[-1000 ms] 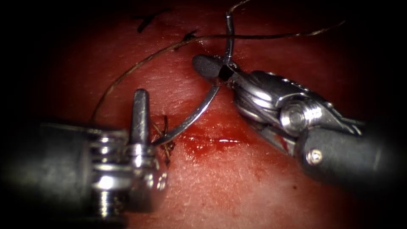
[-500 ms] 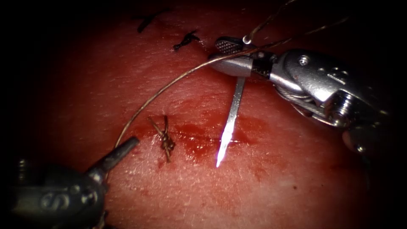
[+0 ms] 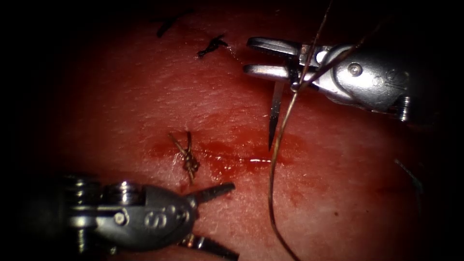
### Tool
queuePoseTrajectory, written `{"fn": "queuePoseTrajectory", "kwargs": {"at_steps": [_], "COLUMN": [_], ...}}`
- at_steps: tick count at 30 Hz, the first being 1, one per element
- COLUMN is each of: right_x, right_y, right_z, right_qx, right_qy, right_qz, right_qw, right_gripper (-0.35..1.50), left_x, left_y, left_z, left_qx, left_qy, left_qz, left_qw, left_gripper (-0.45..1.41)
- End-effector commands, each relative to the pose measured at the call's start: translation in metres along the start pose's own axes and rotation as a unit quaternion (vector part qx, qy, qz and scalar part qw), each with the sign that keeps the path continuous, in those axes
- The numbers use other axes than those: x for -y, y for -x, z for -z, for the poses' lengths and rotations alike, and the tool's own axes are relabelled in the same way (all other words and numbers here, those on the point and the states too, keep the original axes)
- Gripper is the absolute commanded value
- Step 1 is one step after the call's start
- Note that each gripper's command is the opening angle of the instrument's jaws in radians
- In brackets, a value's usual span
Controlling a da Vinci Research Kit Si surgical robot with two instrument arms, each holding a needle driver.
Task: Wound Closure
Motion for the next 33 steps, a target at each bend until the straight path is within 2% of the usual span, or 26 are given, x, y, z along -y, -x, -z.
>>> {"fn": "queuePoseTrajectory", "kwargs": {"at_steps": [1,4,8,13,20,23,30,33], "right_x": [-0.0008,-0.0012,-0.0008,-0.0001,0.0015,0.0025,0.0052,0.0078], "right_y": [0.0,-0.0001,0.0,0.0004,0.0025,0.0036,0.0045,0.0048], "right_z": [-0.0007,-0.0011,-0.0021,-0.0031,-0.004,-0.004,-0.0043,-0.0037], "right_qx": [-0.01,-0.017,-0.026,-0.039,-0.05,-0.049,-0.056,-0.065], "right_qy": [0.013,0.025,0.022,0.021,0.015,0.012,0.001,-0.007], "right_qz": [0.002,0.012,0.024,0.061,0.103,0.131,0.144,0.162], "right_qw": [1.0,0.999,0.999,0.997,0.993,0.99,0.988,0.985], "right_gripper": [-0.35,-0.35,-0.35,-0.35,-0.35,-0.35,-0.35,-0.35], "left_x": [-0.001,-0.0028,-0.0035,-0.0025,-0.0009,-0.0007,-0.0009,-0.0009], "left_y": [-0.0001,-0.0012,-0.0031,-0.0042,-0.0033,-0.0031,-0.0029,-0.0033], "left_z": [-0.0007,-0.0012,-0.0026,-0.0037,-0.0031,-0.0029,-0.0027,-0.0021], "left_qx": [-0.007,-0.017,-0.022,-0.029,-0.034,-0.034,-0.033,-0.033], "left_qy": [0.019,0.049,0.064,0.054,0.047,0.046,0.044,0.042], "left_qz": [0.001,0.004,0.0,-0.003,0.01,0.018,0.018,0.025], "left_qw": [1.0,0.999,0.998,0.998,0.998,0.998,0.998,0.998], "left_gripper": [0.53,0.53,0.51,0.56,0.66,0.69,0.71,0.73]}}
